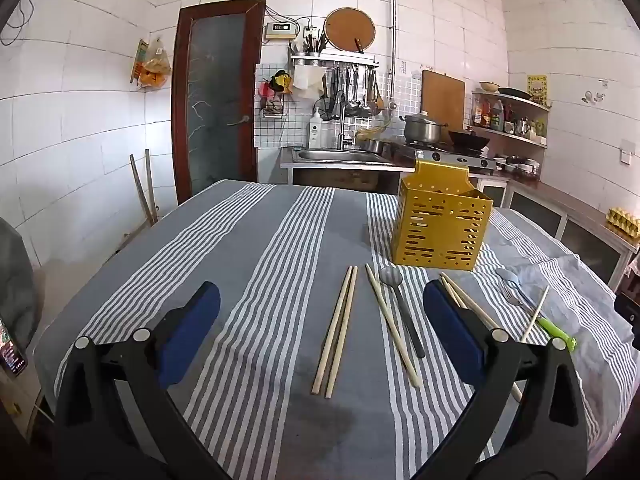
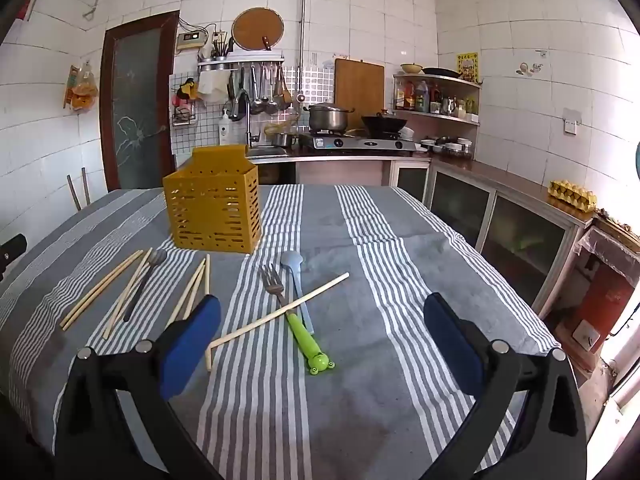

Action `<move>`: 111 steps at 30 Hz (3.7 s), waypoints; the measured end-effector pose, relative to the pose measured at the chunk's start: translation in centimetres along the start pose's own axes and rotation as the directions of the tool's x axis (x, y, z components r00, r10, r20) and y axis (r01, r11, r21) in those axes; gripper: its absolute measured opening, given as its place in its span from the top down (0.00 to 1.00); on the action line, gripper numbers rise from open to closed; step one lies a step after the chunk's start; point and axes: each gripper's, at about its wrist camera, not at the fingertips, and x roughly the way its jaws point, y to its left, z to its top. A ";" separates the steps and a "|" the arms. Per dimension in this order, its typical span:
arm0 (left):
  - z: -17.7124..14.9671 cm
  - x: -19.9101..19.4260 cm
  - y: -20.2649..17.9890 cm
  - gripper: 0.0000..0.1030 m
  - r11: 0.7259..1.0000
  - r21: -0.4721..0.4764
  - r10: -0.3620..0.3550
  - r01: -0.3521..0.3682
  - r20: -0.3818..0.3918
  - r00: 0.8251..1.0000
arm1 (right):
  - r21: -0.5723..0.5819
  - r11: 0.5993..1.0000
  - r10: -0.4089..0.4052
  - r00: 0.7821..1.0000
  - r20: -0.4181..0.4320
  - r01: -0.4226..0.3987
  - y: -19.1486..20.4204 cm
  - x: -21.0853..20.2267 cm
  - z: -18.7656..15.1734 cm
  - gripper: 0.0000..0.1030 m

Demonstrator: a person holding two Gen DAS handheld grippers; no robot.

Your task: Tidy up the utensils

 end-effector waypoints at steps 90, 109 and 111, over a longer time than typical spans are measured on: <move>0.1 -0.7 0.0 0.05 0.999 0.018 -0.027 0.027 0.001 1.000 | 0.013 1.000 -0.011 1.000 0.017 0.011 -1.1 -1.5 -0.1 0.04; 0.2 2.4 -0.2 0.05 1.000 0.028 -0.006 0.008 -0.059 0.998 | 0.037 0.999 -0.037 0.998 -0.043 0.039 -1.9 1.2 -0.1 0.04; 0.1 3.0 -0.4 0.05 0.999 0.039 0.013 -0.010 -0.071 0.997 | 0.043 0.998 -0.038 0.998 -0.054 0.040 -2.0 1.7 -0.1 0.04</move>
